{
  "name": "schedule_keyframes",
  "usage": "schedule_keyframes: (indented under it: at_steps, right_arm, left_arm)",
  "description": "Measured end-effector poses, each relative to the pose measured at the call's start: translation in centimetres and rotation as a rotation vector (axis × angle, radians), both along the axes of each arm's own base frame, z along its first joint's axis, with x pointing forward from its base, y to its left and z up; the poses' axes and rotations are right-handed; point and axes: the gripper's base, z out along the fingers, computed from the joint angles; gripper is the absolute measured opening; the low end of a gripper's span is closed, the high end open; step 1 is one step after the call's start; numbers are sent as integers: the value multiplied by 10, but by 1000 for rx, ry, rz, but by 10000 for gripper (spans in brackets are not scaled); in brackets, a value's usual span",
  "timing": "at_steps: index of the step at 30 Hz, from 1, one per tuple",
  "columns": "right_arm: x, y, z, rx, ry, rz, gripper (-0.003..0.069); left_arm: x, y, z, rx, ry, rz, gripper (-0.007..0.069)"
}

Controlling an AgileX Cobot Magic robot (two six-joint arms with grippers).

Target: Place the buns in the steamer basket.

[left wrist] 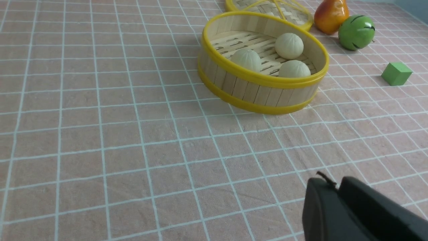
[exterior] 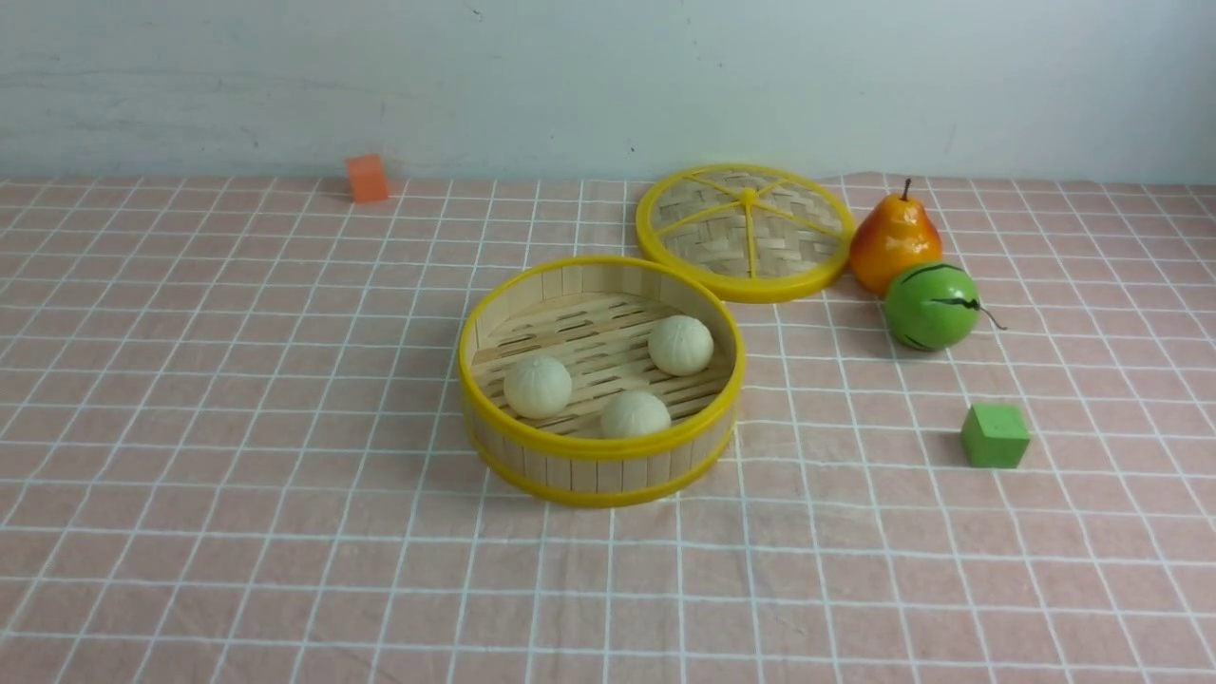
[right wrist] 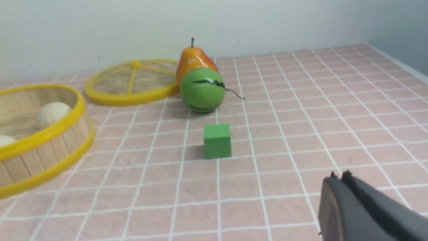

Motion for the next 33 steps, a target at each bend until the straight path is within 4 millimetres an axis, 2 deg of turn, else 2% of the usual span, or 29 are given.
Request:
schedule_keyframes:
  at_steps: [6,9,33]
  right_arm:
    - [-3,-1,-15,-10,169,-8,-22]
    - [-4,-1,-15,-18,191,-7,-22]
    - [-4,-1,-15,-27,202,-5,-20]
  left_arm:
    - [0,0,0,0,0,0,68]
    - [0,0,0,0,0,0,71]
    - [0,0,0,0,0,0,90]
